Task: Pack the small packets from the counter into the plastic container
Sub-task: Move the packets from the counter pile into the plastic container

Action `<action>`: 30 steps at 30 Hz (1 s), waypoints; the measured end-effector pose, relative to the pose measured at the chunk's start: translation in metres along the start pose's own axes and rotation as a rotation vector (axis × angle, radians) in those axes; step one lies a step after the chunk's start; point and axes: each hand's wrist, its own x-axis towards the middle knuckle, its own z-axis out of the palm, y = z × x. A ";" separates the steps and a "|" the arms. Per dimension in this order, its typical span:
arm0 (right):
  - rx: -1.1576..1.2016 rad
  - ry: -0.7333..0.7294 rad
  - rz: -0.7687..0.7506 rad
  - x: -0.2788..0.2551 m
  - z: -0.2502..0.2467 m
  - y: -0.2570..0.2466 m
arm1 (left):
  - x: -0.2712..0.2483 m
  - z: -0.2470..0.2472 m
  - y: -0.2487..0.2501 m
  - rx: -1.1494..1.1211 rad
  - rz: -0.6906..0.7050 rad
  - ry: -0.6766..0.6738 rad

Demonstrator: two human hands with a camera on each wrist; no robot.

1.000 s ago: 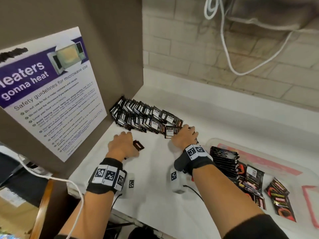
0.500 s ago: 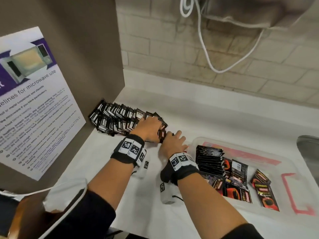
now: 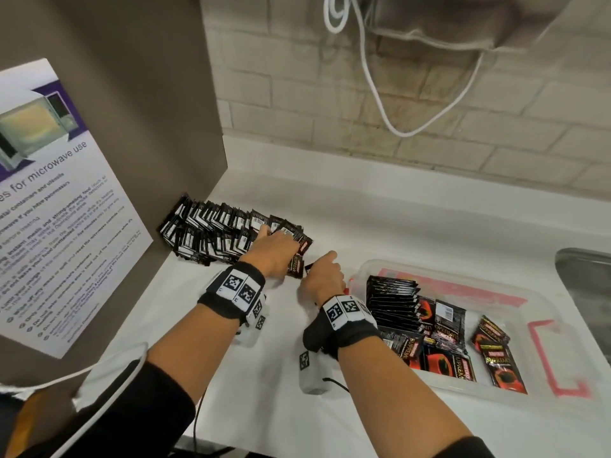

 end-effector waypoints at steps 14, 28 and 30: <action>0.541 -0.164 -0.239 -0.021 -0.068 -0.012 | -0.038 -0.074 -0.016 -0.609 0.173 0.200; 1.137 -0.151 -0.095 -0.037 -0.126 0.036 | -0.050 -0.081 0.041 -0.605 0.392 0.116; 1.222 -0.182 -0.087 -0.040 -0.135 0.045 | -0.047 -0.078 0.058 -0.489 0.406 0.071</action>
